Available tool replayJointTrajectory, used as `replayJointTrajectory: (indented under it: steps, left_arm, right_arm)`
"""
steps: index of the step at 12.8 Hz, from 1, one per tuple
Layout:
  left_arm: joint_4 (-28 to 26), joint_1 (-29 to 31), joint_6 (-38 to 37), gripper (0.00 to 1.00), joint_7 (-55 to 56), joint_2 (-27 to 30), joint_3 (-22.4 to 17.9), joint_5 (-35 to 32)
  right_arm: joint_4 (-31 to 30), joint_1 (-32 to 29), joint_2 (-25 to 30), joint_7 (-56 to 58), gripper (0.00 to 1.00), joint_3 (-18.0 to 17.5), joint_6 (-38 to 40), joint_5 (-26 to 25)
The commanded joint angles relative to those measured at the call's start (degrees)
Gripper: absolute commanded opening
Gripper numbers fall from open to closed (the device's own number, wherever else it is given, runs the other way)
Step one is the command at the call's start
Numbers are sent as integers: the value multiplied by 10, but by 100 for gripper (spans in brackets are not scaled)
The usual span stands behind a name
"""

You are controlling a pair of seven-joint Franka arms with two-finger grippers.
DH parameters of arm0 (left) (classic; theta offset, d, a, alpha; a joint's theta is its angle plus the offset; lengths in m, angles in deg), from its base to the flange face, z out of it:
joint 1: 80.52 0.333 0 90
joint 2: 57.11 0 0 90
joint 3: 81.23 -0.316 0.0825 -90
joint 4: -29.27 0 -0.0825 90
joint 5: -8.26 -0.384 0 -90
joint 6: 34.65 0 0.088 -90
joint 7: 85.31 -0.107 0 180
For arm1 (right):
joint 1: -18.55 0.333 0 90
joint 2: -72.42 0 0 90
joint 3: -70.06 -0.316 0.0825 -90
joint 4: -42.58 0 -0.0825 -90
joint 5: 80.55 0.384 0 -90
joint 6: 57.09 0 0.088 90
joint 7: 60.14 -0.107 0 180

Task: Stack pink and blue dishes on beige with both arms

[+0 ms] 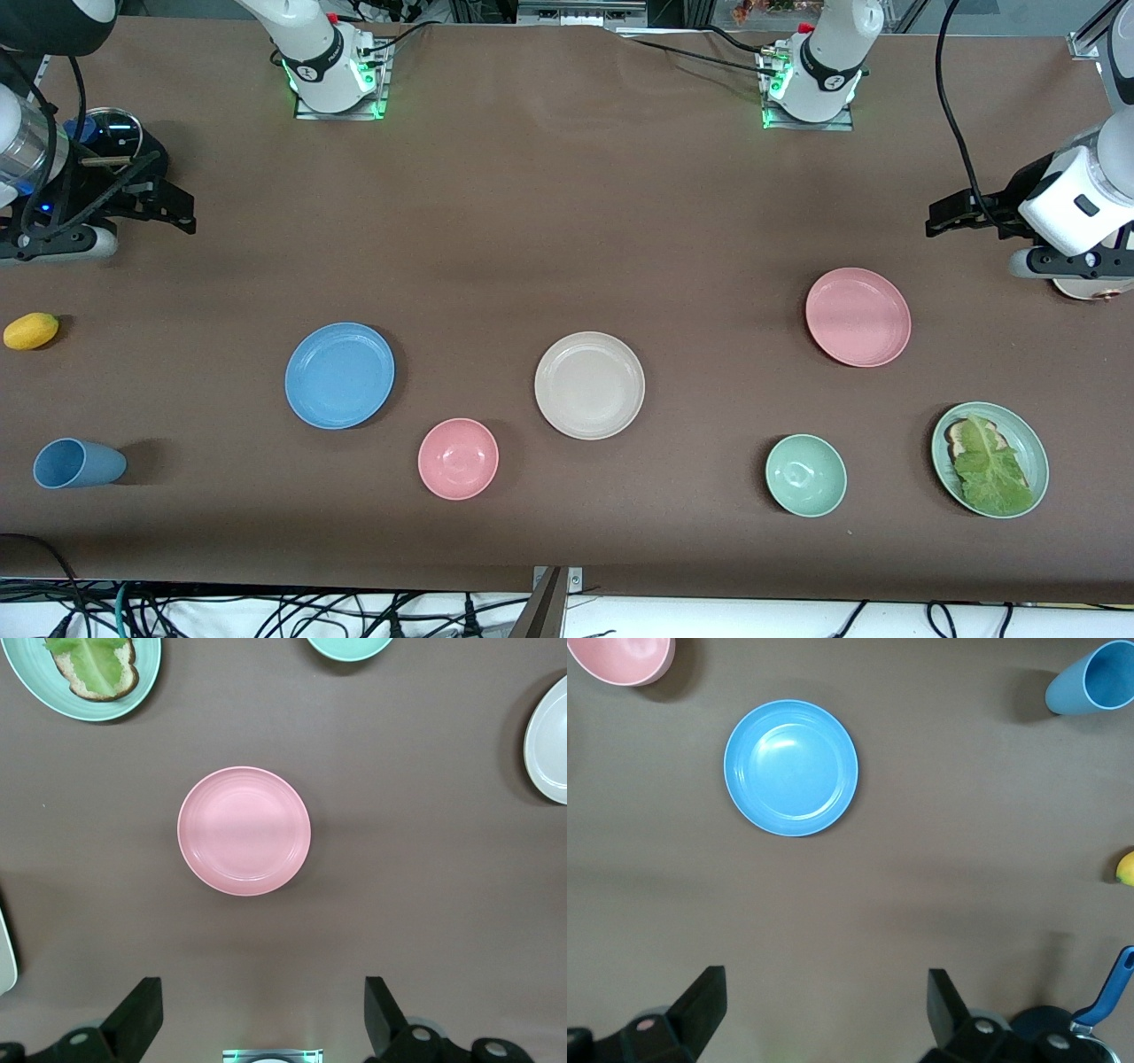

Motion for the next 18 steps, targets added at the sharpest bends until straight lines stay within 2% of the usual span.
replayJointTrajectory:
  steps: [1,18]
  left_arm:
    - [13,0,-9,100,3,-3,1,4]
    - [12,0,-10,100,3,-4,2,4]
  right_arm:
    - [6,-7,-4,-3,100,-5,13,-3]
    - [9,-9,-13,-3,100,-5,0,7]
